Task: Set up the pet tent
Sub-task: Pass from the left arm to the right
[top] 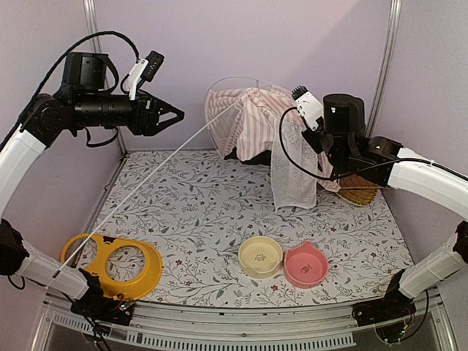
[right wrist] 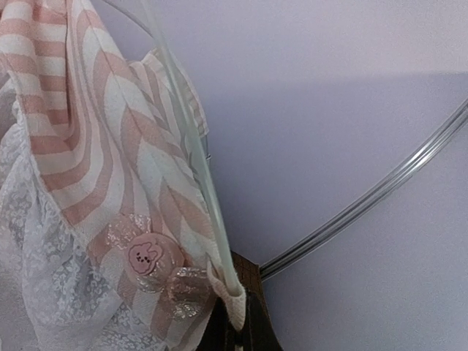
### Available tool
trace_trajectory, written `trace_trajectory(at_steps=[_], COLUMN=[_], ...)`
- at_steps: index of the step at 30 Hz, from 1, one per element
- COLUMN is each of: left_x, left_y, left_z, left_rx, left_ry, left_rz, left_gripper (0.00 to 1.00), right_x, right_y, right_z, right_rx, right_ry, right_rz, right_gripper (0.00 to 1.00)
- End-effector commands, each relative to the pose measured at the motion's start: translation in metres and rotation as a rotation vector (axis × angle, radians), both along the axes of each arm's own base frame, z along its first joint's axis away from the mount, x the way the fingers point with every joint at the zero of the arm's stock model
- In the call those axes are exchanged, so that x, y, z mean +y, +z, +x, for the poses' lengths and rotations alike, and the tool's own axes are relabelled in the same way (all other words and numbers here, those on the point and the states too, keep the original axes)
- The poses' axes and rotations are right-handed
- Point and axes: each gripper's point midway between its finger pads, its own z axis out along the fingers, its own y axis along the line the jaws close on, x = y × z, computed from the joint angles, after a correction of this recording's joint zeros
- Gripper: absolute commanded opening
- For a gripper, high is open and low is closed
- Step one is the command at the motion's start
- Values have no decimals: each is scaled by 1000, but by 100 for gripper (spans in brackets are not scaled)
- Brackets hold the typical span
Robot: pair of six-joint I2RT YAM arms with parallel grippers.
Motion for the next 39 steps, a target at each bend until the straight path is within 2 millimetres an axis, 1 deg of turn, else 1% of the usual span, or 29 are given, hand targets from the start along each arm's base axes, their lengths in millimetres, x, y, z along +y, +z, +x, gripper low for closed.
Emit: trace_trajectory(at_steps=[1, 5, 9, 13, 17, 19, 22, 26, 35, 37, 39], left_x=[-5, -7, -7, -7, -7, -1, 4, 10, 19, 20, 21], left_y=[-18, -13, -24, -30, -55, -70, -86, -98, -117, -124, -131], left_z=[-14, -27, -37, -51, -62, -61, -68, -83, -114, -119, -125], left_rx=[59, 77, 132, 166, 257, 290, 335, 381, 477, 497, 514], left_ry=[-82, -134, -166, -203, -232, -193, -185, -191, -203, -200, -196], left_rz=[25, -2, 9, -14, -4, 29, 45, 43, 20, 34, 54], left_gripper=[60, 59, 55, 52, 46, 45, 41, 34, 26, 19, 16], right_x=[-14, -15, -15, -16, -16, -17, -19, -23, -27, -28, -28], right_y=[32, 34, 33, 29, 27, 28, 31, 32, 29, 30, 29], right_z=[4, 6, 8, 11, 14, 15, 15, 17, 21, 22, 23], right_rx=[-110, -124, -126, -121, -122, -125, -131, -133, -131, -132, -133], right_ry=[-77, -85, -99, -110, -121, -128, -133, -149, -159, -163, -165], right_rz=[34, 9, -29, -56, -74, -81, -85, -95, -108, -111, -115], right_gripper=[0, 0, 0, 0, 0, 0, 0, 0, 0, 0, 0])
